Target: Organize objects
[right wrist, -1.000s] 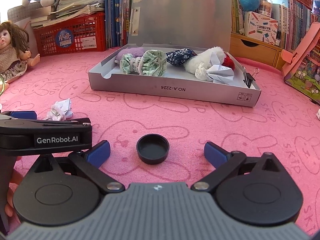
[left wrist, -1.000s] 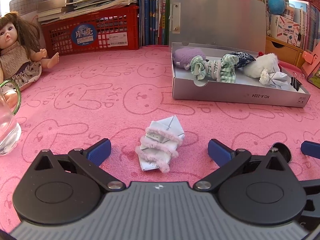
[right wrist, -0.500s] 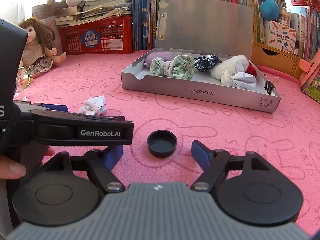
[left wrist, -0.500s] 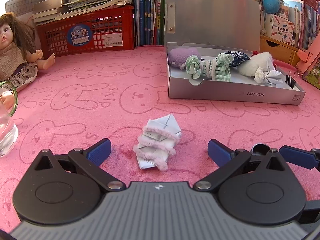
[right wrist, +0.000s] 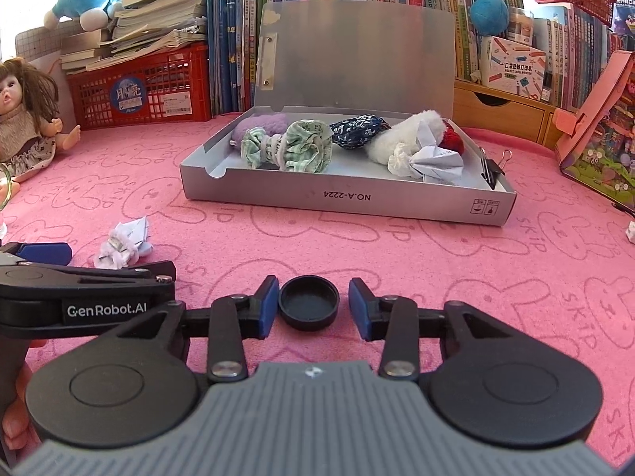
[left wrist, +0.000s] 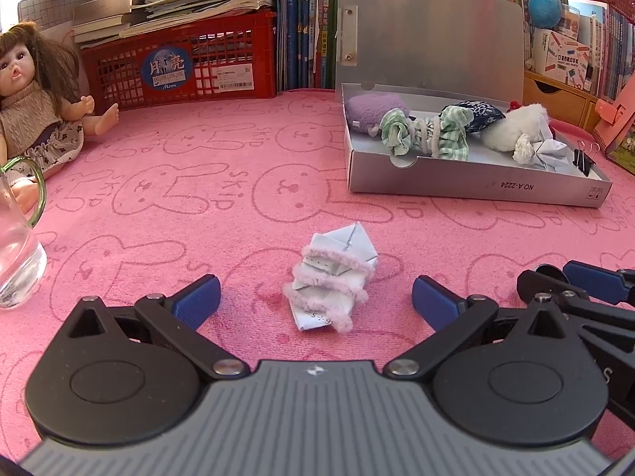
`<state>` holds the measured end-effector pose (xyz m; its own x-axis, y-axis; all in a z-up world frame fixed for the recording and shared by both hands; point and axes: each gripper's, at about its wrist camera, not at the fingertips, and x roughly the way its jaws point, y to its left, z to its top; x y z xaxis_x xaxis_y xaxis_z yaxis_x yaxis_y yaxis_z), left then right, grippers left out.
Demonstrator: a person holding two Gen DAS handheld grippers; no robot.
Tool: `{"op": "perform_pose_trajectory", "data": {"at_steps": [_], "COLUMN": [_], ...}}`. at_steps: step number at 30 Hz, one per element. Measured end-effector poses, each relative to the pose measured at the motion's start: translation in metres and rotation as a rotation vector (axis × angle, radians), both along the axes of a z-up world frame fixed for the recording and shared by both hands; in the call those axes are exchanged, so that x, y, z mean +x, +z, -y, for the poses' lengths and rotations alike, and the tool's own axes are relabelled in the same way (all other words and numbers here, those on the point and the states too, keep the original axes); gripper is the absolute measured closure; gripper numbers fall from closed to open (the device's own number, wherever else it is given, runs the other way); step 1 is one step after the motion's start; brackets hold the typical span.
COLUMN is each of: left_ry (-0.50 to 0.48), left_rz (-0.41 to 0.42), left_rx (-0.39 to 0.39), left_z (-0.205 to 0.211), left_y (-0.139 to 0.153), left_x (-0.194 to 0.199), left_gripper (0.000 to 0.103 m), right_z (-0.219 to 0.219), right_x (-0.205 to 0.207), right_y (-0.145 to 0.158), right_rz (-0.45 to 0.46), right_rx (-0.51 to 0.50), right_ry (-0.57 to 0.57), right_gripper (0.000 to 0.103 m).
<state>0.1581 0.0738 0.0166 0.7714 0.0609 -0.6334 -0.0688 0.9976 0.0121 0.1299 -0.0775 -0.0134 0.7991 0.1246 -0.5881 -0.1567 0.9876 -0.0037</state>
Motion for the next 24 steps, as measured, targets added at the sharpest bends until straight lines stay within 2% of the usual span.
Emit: {"op": "perform_pose_trajectory", "data": {"at_steps": [3,5,9,11,13,14,18,24], "left_ry": [0.0,0.002,0.016,-0.001,-0.029,-0.029,-0.049,-0.048], "left_rz": [-0.001,-0.001,0.011,0.031,0.052,0.056,0.069,0.107], "left_rx": [0.002,0.001,-0.012,-0.013,-0.007,-0.004,-0.03,0.005], "left_z": [0.0,0.0,0.0,0.003,0.01,0.013,0.015,0.024], "left_y": [0.0,0.0,0.001,0.003,0.006,0.007,0.01,0.02], "left_x": [0.0,0.0,-0.002,-0.006,-0.01,-0.012,-0.017,-0.028], "left_gripper": [0.0,0.0,0.004,0.017,0.048,0.055,0.057,0.058], "right_z": [0.002,-0.002,-0.007,-0.007,-0.009,-0.01,-0.002,0.007], "right_x": [0.005,0.006,0.008,0.007,0.005,0.003,0.0,-0.007], "right_y": [0.0,0.0,0.0,0.0,0.0,0.001,0.002,0.007], "right_rz": [-0.006,-0.005,-0.002,-0.003,-0.005,-0.007,-0.009,0.012], "right_rx": [0.013,0.009,0.018,0.033,0.057,0.072,0.124,0.176], "right_ry": [-0.012,-0.011,-0.026,-0.014,0.025,0.036,0.054,0.061], "right_gripper": [0.051,0.064,0.065,0.065,0.065,0.065,0.065,0.065]}}
